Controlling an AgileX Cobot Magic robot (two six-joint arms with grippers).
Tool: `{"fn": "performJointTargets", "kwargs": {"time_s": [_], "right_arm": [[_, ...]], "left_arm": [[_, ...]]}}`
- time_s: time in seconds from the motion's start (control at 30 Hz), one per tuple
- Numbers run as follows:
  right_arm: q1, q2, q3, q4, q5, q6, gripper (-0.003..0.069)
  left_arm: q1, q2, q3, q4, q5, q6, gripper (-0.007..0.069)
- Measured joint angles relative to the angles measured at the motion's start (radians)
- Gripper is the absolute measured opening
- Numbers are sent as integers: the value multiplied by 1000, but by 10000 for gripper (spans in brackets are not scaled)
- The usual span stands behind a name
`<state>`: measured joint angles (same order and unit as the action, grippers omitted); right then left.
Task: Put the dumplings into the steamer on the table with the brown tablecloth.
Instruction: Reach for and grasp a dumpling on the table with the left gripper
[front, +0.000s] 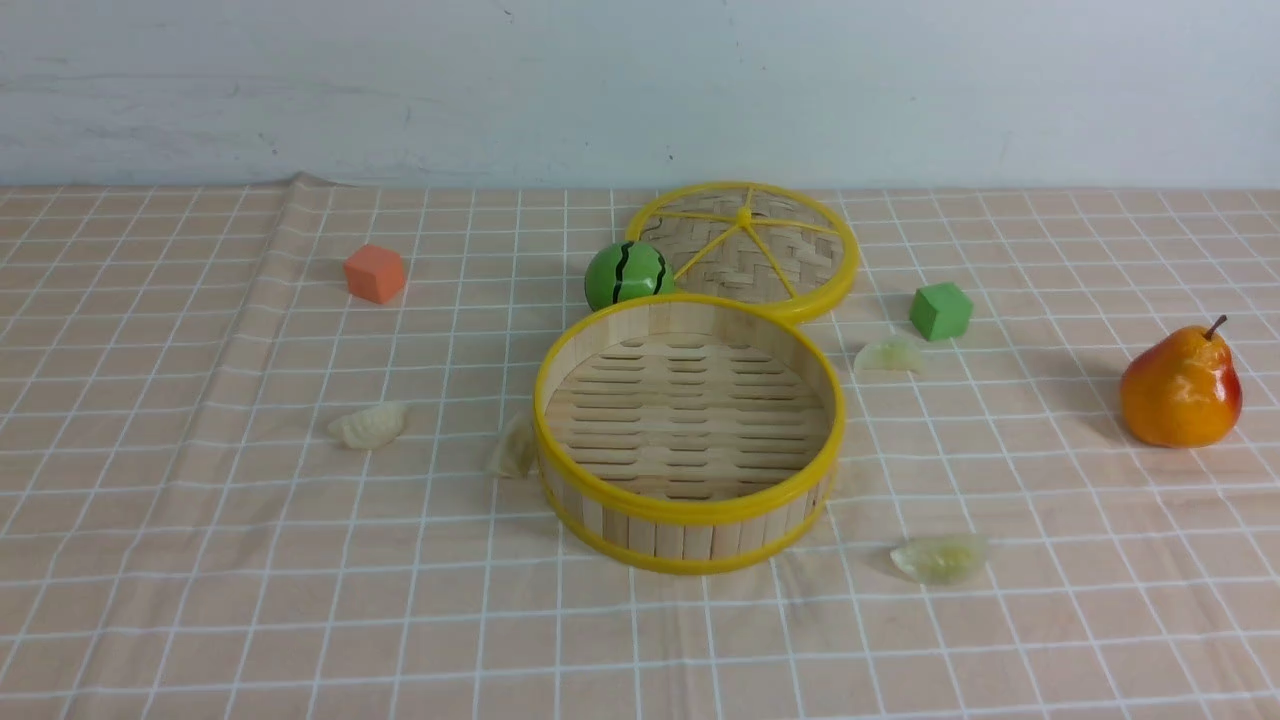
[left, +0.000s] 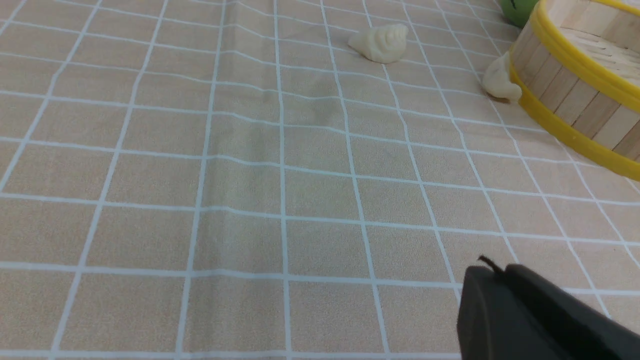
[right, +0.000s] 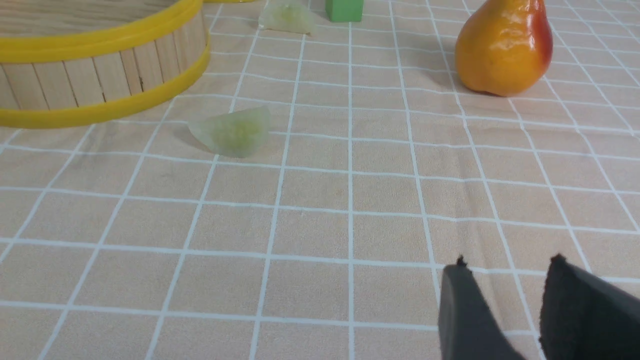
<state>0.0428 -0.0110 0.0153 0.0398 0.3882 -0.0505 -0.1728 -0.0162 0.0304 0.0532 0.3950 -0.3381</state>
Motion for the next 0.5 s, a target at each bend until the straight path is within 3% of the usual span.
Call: {"fn": "performJointTargets", "kwargs": {"time_s": [0.5], "right_arm": [[0,0,0,0,0,0,239]], "left_arm": [[0,0,0,0,0,0,36]]}}
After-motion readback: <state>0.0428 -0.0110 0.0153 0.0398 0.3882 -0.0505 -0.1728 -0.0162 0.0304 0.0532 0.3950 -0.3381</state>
